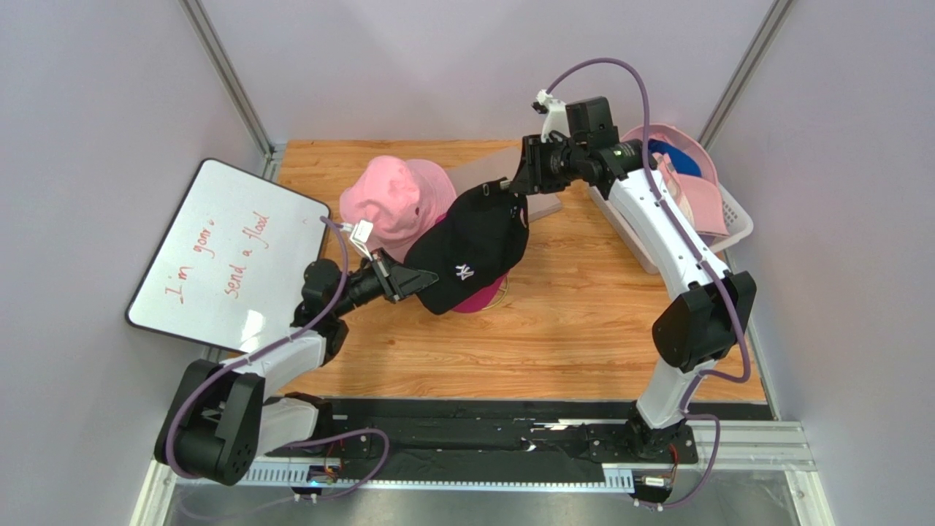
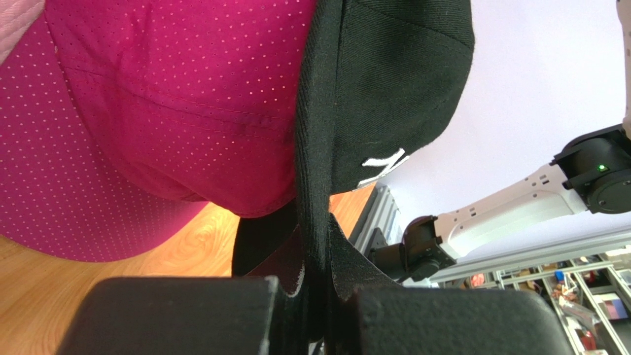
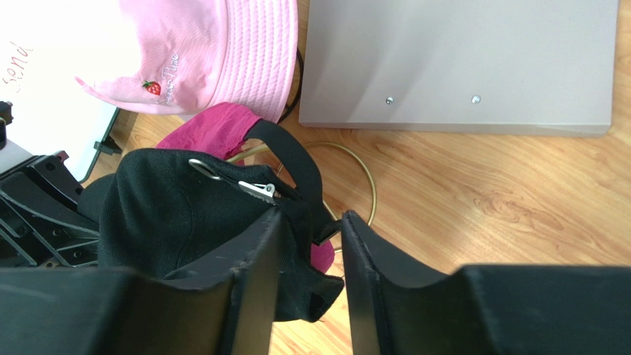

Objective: Stack the hats
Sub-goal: Stack the hat on the hat.

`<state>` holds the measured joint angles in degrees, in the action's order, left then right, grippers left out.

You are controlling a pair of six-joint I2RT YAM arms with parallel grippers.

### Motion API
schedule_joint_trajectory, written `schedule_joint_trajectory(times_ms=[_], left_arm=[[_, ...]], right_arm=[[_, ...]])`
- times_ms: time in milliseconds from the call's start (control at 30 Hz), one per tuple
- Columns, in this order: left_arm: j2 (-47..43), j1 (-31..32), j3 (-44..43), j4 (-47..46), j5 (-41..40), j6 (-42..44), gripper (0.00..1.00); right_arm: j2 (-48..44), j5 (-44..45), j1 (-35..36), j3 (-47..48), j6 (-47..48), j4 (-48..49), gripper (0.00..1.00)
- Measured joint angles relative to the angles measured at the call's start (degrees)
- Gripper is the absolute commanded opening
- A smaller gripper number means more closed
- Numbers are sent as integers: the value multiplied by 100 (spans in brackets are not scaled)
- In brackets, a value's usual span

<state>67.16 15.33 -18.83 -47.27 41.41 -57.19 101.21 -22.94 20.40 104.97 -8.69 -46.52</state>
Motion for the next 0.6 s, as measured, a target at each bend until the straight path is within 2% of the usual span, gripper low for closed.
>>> schedule_joint_trajectory(times_ms=[100, 200, 300, 333, 467, 600], left_arm=[[61, 0, 13, -63, -35, 33, 0], [175, 0, 39, -205, -74, 50, 0], [365, 0, 83, -490, -81, 28, 0], [457, 0, 98, -612, -83, 15, 0], [772, 0, 133, -1014, -79, -83, 0], [938, 0, 131, -1237, -33, -127, 8]], right_arm=[[0, -9, -9, 11, -13, 61, 44], [0, -46, -9, 11, -39, 160, 41], [0, -96, -9, 11, -66, 282, 13], [0, -125, -9, 11, -101, 315, 0], [2, -142, -9, 9, -107, 387, 0], [2, -166, -9, -9, -116, 479, 0]])
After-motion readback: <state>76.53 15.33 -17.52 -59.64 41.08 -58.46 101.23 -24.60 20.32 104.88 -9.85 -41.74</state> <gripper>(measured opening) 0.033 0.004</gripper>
